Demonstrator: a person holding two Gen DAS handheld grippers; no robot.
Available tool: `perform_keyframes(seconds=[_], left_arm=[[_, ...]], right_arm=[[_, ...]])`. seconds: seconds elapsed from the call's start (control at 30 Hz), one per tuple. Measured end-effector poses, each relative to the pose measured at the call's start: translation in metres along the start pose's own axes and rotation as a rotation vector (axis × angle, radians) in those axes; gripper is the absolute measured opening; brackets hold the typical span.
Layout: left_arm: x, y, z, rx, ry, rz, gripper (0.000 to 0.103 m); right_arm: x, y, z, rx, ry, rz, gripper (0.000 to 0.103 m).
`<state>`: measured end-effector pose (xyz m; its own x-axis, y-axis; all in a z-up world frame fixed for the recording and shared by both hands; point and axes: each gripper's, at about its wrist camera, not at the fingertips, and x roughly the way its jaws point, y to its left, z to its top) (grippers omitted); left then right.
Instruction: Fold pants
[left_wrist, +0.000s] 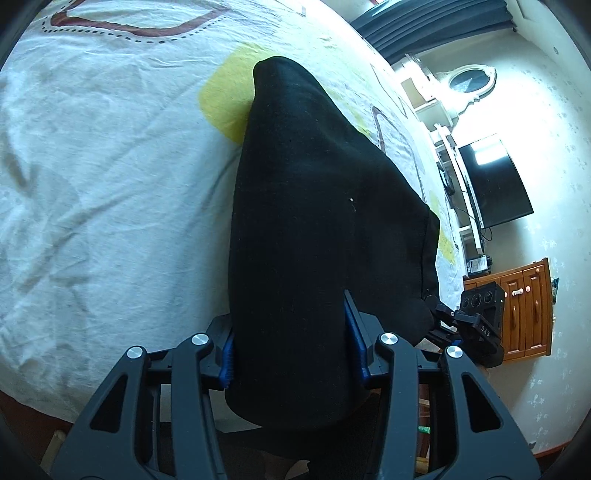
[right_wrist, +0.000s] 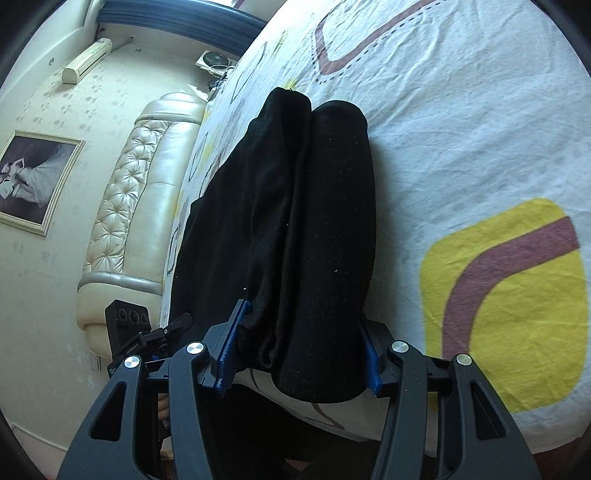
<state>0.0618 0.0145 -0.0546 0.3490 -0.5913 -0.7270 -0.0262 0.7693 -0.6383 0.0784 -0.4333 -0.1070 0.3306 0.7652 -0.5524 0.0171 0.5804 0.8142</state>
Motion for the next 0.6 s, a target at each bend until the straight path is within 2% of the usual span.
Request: perform_keyframes(seconds=[0.2, 0.6], left_arm=[[-0.010, 0.012, 0.000, -0.015, -0.015, 0.005, 0.046], [-0.013, 0.012, -0.004, -0.023, -0.015, 0.002, 0.047]], right_arm=[[0.010, 0.006, -0.001, -0.008, 0.016, 0.003, 0.053], [0.013, 0.009, -0.004, -0.003, 0.009, 0.016, 0.053]])
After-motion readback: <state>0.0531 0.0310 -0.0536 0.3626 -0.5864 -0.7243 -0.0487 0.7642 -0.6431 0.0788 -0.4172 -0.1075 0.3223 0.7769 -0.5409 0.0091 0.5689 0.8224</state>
